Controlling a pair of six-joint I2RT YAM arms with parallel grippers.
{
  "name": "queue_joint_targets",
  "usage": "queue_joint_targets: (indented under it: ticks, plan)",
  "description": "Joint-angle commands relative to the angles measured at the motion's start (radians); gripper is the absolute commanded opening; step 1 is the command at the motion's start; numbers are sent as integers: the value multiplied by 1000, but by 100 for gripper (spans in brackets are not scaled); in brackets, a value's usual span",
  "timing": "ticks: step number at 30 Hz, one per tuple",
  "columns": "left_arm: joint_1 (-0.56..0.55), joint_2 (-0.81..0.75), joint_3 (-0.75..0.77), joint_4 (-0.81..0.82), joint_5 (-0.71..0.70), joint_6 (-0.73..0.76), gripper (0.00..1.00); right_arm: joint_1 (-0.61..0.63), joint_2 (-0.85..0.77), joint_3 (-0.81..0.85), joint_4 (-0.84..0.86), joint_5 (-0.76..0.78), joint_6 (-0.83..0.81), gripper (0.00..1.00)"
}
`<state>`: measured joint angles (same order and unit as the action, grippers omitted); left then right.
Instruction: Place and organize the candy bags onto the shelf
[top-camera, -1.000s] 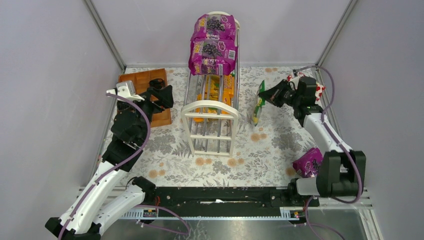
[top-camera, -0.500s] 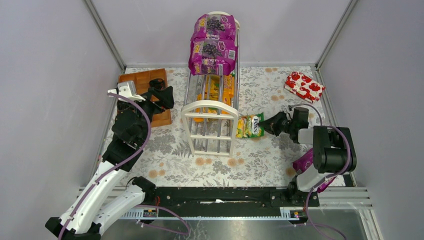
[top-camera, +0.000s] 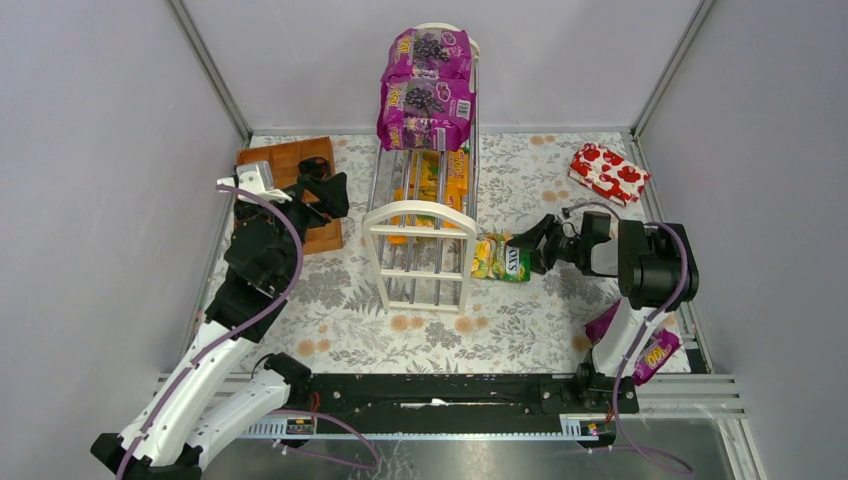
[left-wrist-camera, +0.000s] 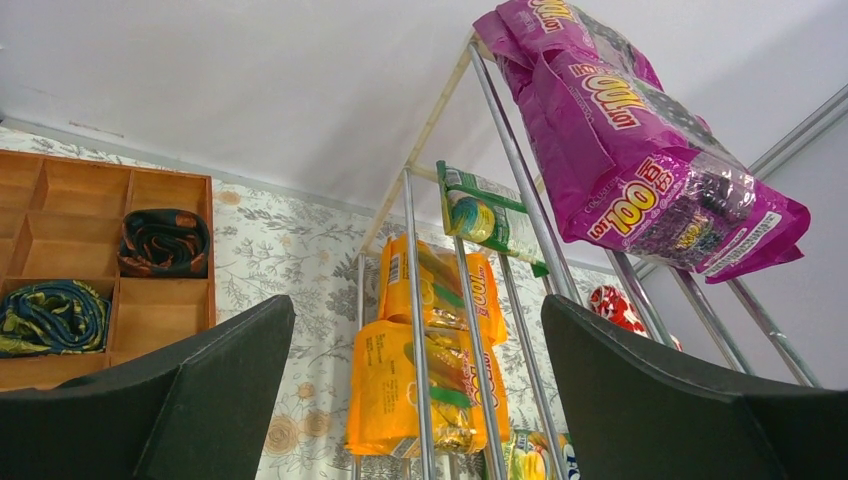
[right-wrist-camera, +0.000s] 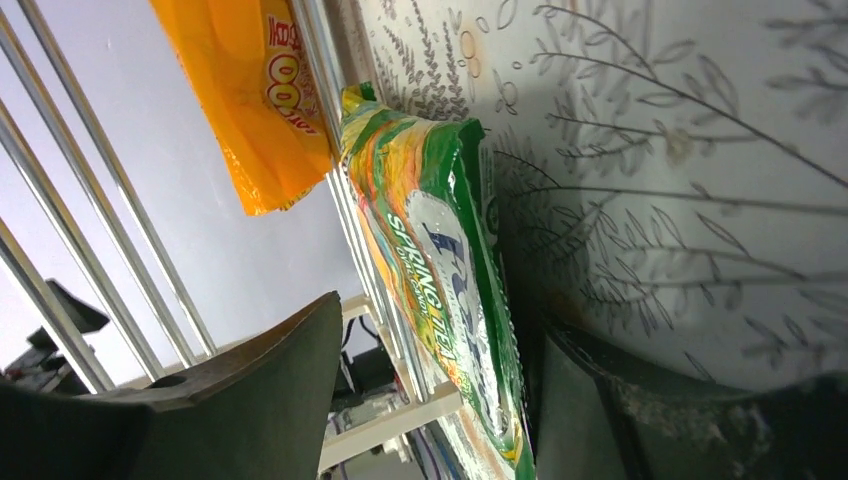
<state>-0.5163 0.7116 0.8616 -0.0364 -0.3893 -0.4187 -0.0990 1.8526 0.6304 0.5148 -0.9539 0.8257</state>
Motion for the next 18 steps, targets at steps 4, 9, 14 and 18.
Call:
queue_joint_targets:
  ticks: [4, 9, 14, 18]
  plan:
    - [-2, 12, 7, 19, 12, 1, 99, 73, 119, 54, 9, 19, -51, 62]
    - [-2, 19, 7, 18, 14, 1, 99, 82, 87, 54, 68, 14, -17, 40]
    - [-2, 23, 6, 17, 9, 3, 99, 70, -88, -14, 101, 65, 26, 20]
    - [-1, 19, 7, 17, 13, 1, 99, 34, -215, -53, 100, 51, 63, 12]
